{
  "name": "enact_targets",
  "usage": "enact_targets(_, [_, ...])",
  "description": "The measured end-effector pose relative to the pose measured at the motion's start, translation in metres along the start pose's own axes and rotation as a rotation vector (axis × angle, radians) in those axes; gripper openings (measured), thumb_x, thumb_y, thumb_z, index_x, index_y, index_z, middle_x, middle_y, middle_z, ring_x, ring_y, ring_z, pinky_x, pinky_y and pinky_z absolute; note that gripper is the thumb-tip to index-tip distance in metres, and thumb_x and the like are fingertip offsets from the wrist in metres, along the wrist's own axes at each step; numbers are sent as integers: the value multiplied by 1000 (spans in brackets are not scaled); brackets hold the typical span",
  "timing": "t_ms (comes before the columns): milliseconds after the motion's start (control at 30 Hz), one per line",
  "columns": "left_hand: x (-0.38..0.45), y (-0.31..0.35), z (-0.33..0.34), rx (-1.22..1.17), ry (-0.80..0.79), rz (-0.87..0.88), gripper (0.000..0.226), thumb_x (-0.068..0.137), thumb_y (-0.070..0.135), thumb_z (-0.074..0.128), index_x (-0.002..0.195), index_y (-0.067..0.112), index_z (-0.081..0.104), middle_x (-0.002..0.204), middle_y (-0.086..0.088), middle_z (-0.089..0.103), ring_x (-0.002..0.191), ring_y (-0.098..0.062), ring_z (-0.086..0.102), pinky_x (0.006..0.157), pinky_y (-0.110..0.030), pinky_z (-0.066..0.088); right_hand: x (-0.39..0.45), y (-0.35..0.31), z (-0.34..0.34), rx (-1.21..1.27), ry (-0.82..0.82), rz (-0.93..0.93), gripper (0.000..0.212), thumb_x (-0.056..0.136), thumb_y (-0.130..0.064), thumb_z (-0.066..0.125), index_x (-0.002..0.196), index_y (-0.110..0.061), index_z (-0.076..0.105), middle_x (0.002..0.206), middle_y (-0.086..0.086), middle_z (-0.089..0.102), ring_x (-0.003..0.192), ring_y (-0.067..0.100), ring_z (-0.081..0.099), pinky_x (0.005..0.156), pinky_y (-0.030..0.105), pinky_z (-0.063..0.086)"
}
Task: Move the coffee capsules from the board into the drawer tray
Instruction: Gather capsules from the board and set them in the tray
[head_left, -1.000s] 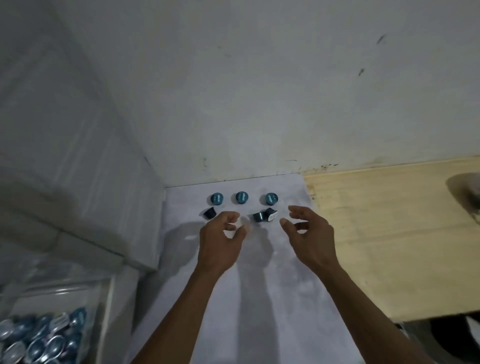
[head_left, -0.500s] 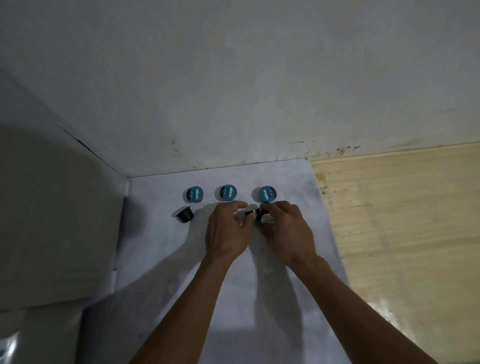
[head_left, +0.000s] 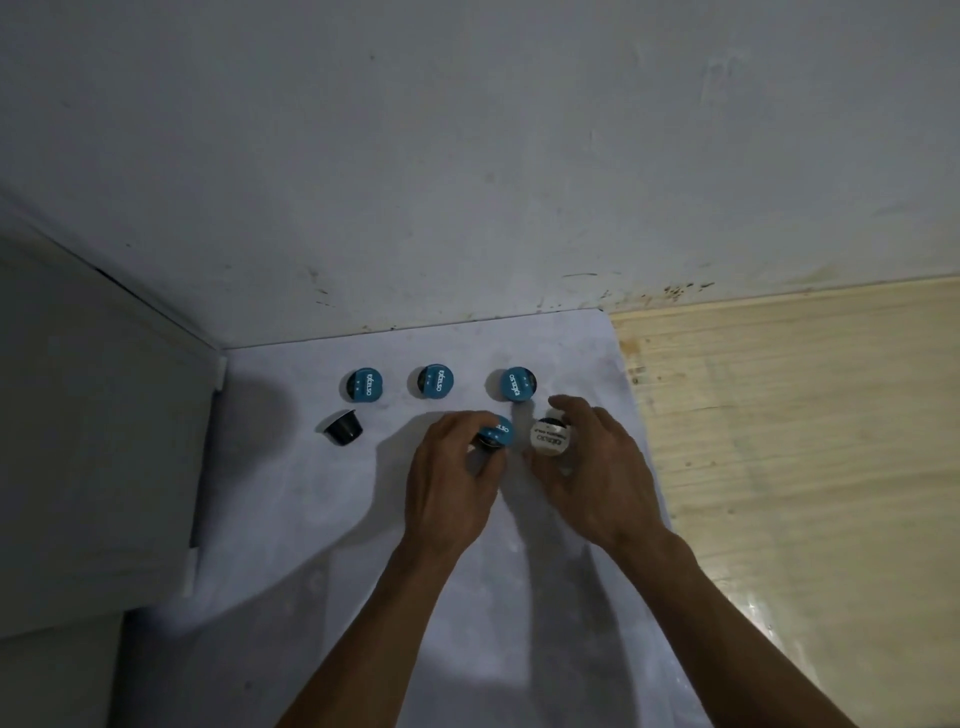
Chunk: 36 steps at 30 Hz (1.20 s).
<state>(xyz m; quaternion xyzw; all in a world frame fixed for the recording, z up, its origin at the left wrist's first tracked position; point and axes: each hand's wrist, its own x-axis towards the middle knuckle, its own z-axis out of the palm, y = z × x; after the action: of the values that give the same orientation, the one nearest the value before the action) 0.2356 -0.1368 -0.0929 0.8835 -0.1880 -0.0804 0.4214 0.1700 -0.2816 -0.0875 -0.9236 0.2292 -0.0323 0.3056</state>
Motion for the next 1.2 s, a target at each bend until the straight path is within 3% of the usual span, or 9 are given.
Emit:
enact_targets(100, [-1, -1, 6, -40, 63, 32, 30, 79, 17, 78, 107, 14, 67, 106, 0, 70, 100, -14, 63, 88, -28, 55, -9, 14, 7, 51, 108, -125, 25, 93, -43, 59, 111, -26, 62, 106, -6, 70, 95, 16, 64, 81, 33, 54])
enact_targets(267, [-5, -4, 8, -81, 108, 21, 29, 78, 20, 79, 105, 20, 69, 102, 17, 64, 97, -4, 61, 83, -10, 48, -17, 25, 21, 79, 265, -205, 29, 92, -36, 63, 114, -18, 69, 112, -2, 71, 99, 19, 64, 80, 39, 53])
enact_targets(367, [-8, -2, 5, -142, 133, -2, 27, 77, 18, 80, 102, 19, 70, 99, 16, 65, 95, -4, 64, 83, -13, 51, -15, 24, 23, 140, 292, -210, 27, 89, -33, 68, 111, -17, 70, 111, 0, 72, 100, 19, 65, 81, 42, 54])
enact_targets(600, [-35, 15, -39, -203, 209, -63, 22, 77, 20, 80, 96, 25, 70, 96, 16, 71, 88, -4, 65, 71, -23, 54, -44, -13, 1, 312, 309, -108, 25, 83, -27, 75, 106, -19, 72, 103, -3, 73, 91, 13, 67, 79, 27, 55])
enact_targets(667, [-49, 27, -63, -247, 225, -76, 21, 77, 18, 80, 93, 25, 70, 94, 16, 72, 87, -3, 65, 69, -25, 53, -58, -34, -8, 353, 314, -109, 27, 82, -31, 73, 106, -19, 72, 99, -5, 73, 83, 7, 66, 68, 21, 53])
enact_targets(733, [-67, 38, -93, -270, 237, -79, 19, 77, 18, 80, 94, 22, 71, 94, 14, 73, 87, -3, 66, 69, -26, 53, -78, -61, -16, 403, 304, -122, 25, 81, -29, 75, 105, -21, 73, 98, -6, 73, 78, 7, 66, 62, 23, 53])
enact_targets(867, [-120, 44, -165, -278, 213, -82, 21, 78, 25, 80, 97, 24, 70, 99, 15, 73, 92, -3, 67, 73, -25, 54, -131, -126, -23, 520, 239, -122, 21, 81, -25, 77, 101, -24, 73, 98, -9, 74, 78, 12, 68, 65, 30, 56])
enact_targets(1100, [-240, -1, -313, -188, 282, -20, 23, 75, 33, 79, 95, 25, 72, 94, 18, 73, 87, 1, 67, 73, -16, 51, -231, -248, -4, 579, 189, -254, 21, 77, -20, 81, 96, -24, 75, 92, -19, 73, 76, 4, 69, 63, 13, 52])
enact_targets(1200, [-287, -37, -379, -135, 292, -22, 23, 74, 24, 83, 95, 22, 73, 90, 18, 73, 82, 2, 68, 73, -15, 53, -271, -294, 18, 594, 180, -275, 21, 75, -20, 82, 94, -26, 75, 86, -26, 72, 75, 3, 68, 62, 11, 50])
